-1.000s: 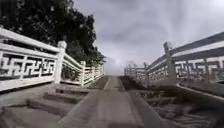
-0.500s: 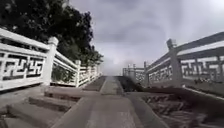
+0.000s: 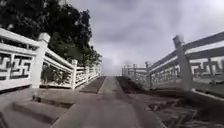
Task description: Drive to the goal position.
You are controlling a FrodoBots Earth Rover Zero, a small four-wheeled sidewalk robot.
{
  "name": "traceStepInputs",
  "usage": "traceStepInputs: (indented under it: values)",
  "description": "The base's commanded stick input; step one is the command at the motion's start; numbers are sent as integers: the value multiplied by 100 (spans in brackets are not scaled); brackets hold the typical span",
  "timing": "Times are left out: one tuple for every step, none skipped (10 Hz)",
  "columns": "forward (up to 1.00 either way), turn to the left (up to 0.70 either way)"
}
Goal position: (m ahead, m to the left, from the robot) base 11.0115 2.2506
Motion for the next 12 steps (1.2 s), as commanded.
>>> traceStepInputs:
  values:
    - [70,0]
    - [70,0]
    - [70,0]
    - [70,0]
    - [70,0]
    - [70,0]
    - [70,0]
    - [70,0]
    - [70,0]
    - [70,0]
    - [70,0]
    - [70,0]
